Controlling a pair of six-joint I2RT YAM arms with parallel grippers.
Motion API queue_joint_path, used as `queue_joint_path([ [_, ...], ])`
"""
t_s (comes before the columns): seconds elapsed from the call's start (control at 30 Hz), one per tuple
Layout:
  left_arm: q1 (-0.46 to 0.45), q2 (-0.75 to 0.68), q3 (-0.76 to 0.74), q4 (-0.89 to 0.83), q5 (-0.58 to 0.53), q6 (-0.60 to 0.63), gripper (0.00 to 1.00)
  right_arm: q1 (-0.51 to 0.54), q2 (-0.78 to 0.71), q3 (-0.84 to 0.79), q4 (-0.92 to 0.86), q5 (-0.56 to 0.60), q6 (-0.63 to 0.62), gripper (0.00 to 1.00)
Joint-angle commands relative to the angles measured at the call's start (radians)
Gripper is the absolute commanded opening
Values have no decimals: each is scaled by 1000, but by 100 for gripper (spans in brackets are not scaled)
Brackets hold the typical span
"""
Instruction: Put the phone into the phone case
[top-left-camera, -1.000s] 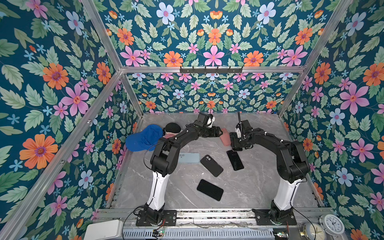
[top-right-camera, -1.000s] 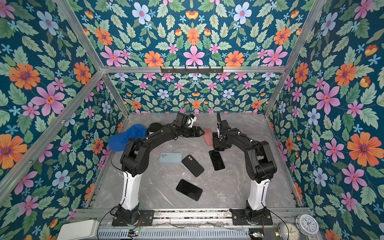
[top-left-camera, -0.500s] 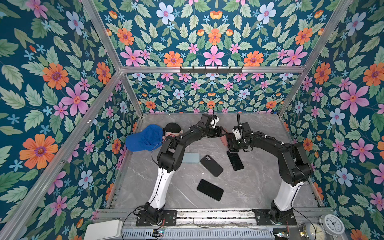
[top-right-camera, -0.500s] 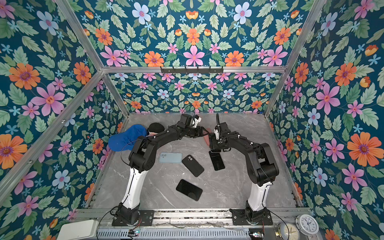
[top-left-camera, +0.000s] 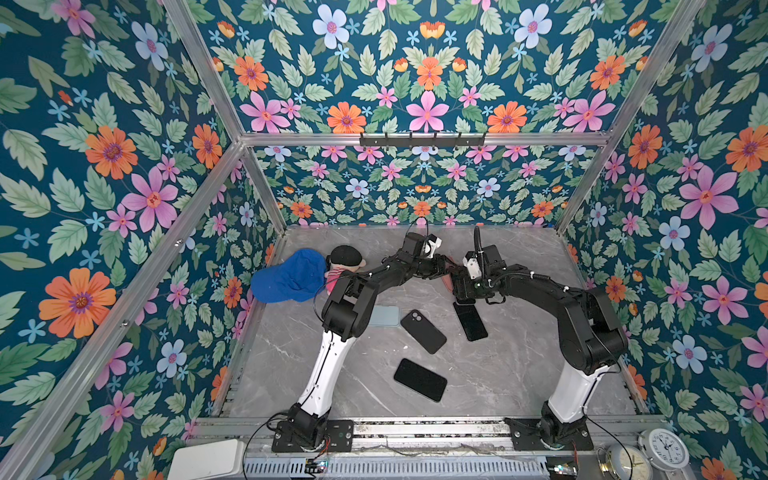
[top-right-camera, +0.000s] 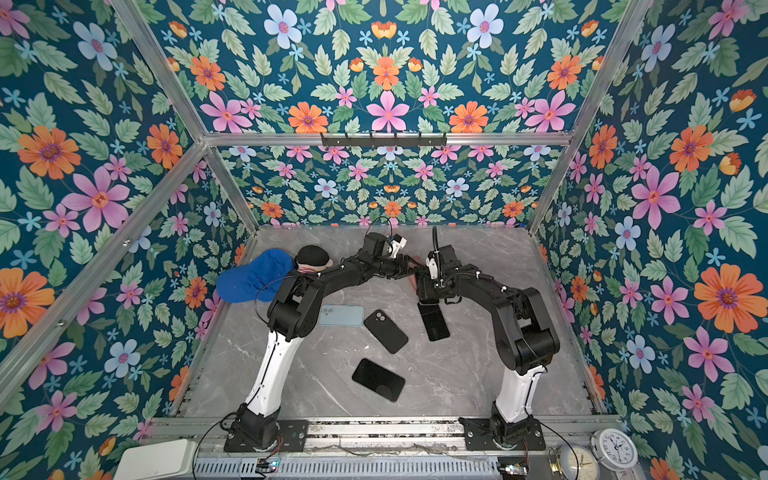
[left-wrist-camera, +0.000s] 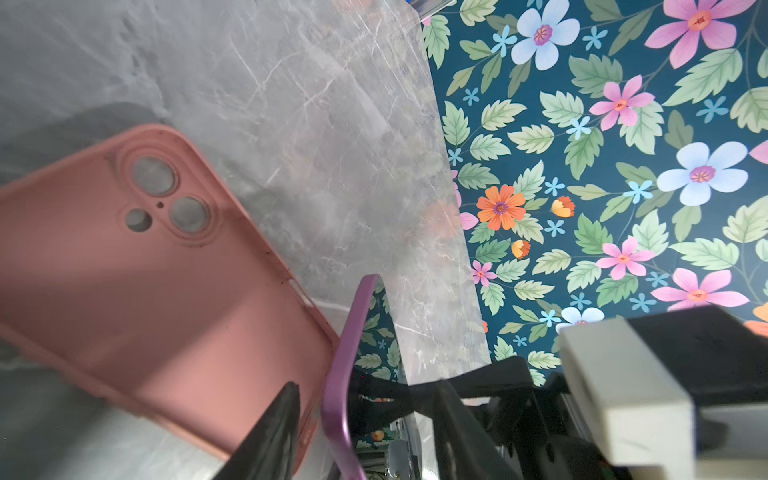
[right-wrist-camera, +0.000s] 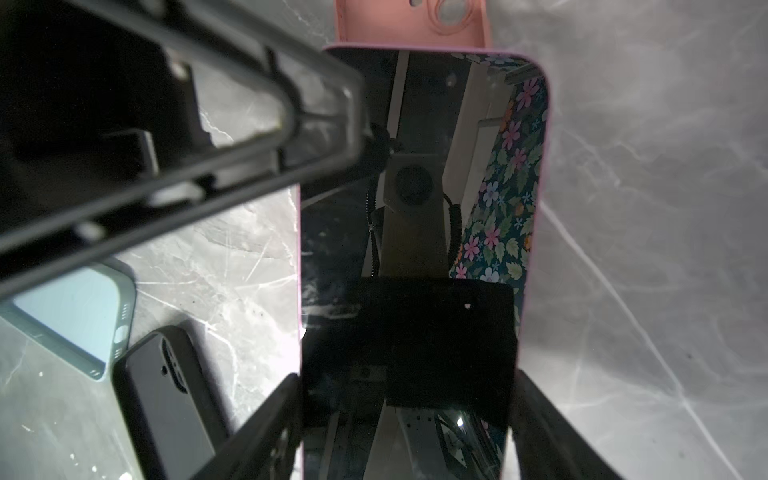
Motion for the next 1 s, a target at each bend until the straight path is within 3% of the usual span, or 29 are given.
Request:
queue_joint_path([
  [0.0, 0, 11, 3, 69, 26, -24, 49, 2, -5, 4, 26, -11, -18, 39],
  [0.53, 6, 16, 0, 67, 17, -24, 17, 2, 14, 21, 11, -9, -30, 40],
  [0.73, 6, 18, -22, 79, 23, -27, 9, 2, 18, 23, 8, -6, -39, 43],
  [0.83, 6, 9, -36, 84, 21, -27, 8, 2, 18, 23, 3, -8, -47, 52],
  [0.97, 9, -2, -60, 110, 26, -37, 9, 2, 4, 18, -6, 6, -62, 74],
])
